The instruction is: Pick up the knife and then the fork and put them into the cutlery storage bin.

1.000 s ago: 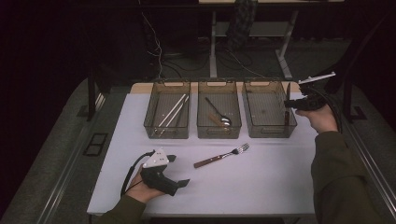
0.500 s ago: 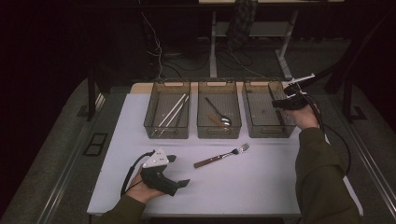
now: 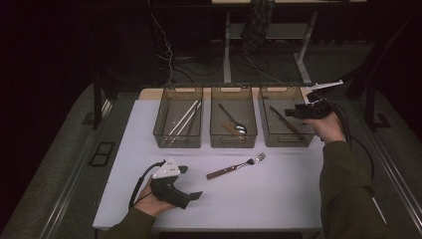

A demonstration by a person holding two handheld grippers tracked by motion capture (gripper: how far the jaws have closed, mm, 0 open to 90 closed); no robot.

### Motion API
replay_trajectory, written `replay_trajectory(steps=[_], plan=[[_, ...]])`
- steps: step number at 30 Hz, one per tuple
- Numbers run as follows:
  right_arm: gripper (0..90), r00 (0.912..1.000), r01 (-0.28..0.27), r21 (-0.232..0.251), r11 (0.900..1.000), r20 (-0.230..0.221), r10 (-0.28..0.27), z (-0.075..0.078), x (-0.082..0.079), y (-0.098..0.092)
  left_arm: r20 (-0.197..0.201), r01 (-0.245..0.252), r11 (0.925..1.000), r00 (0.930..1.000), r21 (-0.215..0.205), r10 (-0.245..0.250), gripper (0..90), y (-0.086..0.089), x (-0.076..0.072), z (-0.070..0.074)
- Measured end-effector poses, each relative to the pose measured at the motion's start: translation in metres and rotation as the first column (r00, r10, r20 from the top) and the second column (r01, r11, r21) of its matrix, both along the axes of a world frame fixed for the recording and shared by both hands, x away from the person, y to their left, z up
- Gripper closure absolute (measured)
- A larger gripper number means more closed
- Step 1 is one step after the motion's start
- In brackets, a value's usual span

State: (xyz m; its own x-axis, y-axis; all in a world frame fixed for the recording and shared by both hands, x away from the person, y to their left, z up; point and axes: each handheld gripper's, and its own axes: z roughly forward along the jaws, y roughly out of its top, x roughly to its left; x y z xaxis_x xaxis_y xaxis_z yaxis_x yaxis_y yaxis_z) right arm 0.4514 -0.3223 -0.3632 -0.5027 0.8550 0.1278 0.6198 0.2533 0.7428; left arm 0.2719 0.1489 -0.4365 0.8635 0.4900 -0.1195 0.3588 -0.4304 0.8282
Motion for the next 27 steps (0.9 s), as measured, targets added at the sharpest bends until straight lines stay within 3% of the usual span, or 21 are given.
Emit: replay_trajectory(steps=[1, 7, 15, 21, 27], plan=[[34.3, 0.9999, 0.002, -0.012, 1.000, 0.016, -0.002, 0.003, -0.006, 0.001, -0.002, 0.000, 1.0000, 1.0000, 0.003, 0.000, 0.0, 0.000, 0.000, 0.000], [23.6, 0.9980, -0.044, 0.042, 0.998, 0.047, 0.042, 0.007, -0.039, -0.001, -0.007, -0.002, 1.0000, 1.0000, 0.005, 0.002, 0.4, -0.001, 0.000, -0.001], [11.8, 0.9936, -0.085, 0.036, 0.996, 0.077, 0.082, -0.002, -0.082, 0.004, -0.011, -0.006, 1.0000, 0.9999, 0.004, 0.006, 0.4, -0.001, 0.001, -0.001], [9.1, 0.9909, -0.103, 0.051, 0.993, 0.092, 0.098, -0.011, -0.107, 0.011, -0.010, -0.006, 1.0000, 0.9999, 0.001, 0.006, 0.7, -0.001, 0.001, 0.000], [9.4, 0.9840, -0.157, 0.073, 0.985, 0.096, 0.150, -0.024, -0.134, 0.023, -0.008, 0.004, 0.9999, 1.0000, 0.011, -0.004, 0.9, -0.004, 0.001, 0.000]])
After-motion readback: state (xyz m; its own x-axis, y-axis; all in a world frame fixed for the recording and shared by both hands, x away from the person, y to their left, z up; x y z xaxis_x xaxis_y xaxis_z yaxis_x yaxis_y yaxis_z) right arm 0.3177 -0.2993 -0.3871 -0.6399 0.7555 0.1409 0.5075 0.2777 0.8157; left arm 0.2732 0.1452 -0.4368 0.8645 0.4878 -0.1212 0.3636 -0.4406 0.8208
